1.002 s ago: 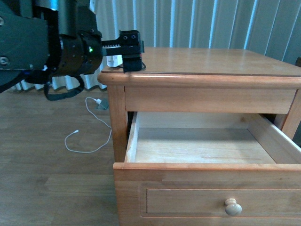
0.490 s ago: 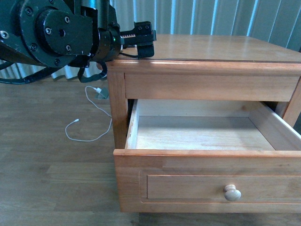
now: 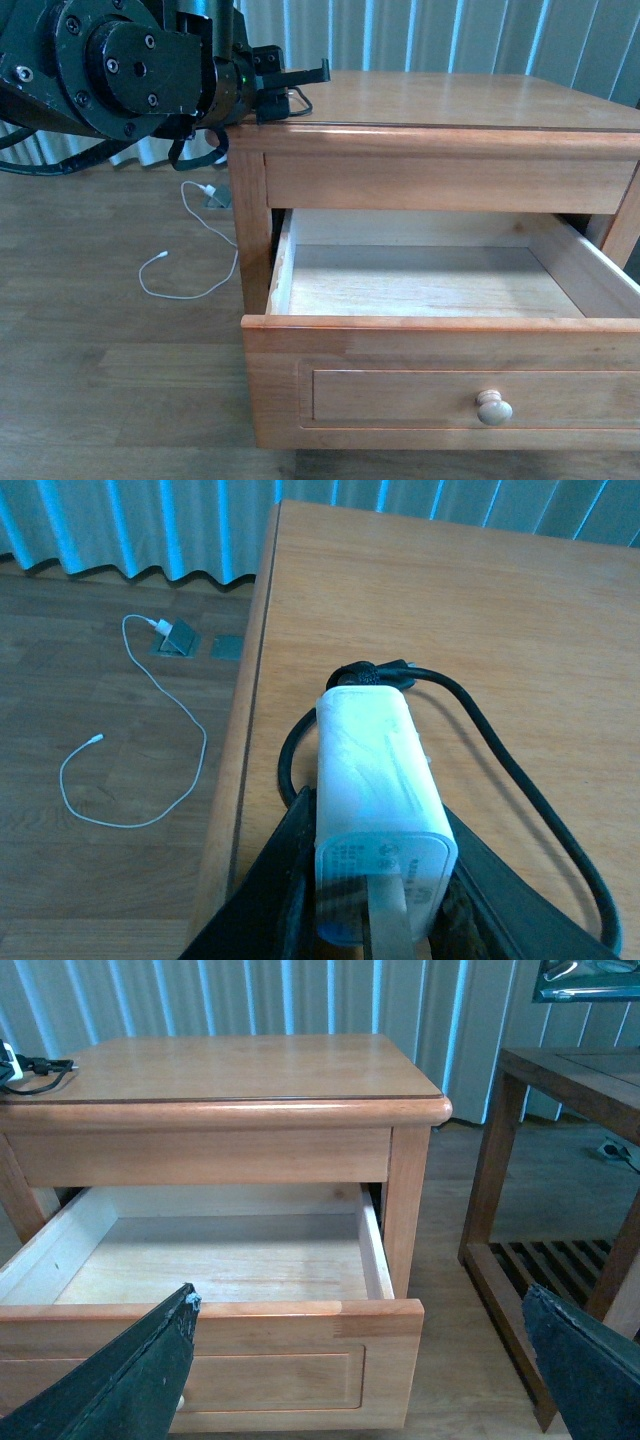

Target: Put charger into drawer

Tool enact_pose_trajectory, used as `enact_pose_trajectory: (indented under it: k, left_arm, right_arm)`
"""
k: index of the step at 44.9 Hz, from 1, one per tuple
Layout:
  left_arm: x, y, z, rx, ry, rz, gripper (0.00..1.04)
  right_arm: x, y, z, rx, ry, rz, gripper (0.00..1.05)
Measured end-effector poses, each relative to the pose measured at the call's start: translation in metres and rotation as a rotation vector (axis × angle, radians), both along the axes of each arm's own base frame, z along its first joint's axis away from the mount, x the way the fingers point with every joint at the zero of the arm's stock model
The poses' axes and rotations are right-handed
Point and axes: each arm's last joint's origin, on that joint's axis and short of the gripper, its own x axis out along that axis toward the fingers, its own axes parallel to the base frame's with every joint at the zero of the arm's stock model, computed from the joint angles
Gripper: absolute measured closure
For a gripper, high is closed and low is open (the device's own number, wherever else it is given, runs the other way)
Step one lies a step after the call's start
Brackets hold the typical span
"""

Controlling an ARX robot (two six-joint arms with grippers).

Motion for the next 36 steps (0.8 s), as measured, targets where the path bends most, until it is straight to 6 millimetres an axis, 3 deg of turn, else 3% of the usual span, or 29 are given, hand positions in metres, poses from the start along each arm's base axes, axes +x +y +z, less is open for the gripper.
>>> enact_pose_trajectory:
  k: [14, 22, 36]
  left_arm:
    - [-0.023, -0.006, 0.014, -0.036, -0.022, -0.067, 0.81]
    - [-0.058, -0.021, 0.04, -0.068, -0.08, -0.214, 0.81]
    - [-0.102, -0.046, 0.03, -0.042, -0.035, -0.468, 0.81]
  right_arm:
    - [0.0, 0.0, 0.0, 0.0, 0.0, 0.0, 0.08]
    - [0.0, 0.0, 0.0, 0.0, 0.0, 0.0, 0.08]
    - [0.0, 0.0, 0.0, 0.0, 0.0, 0.0, 0.08]
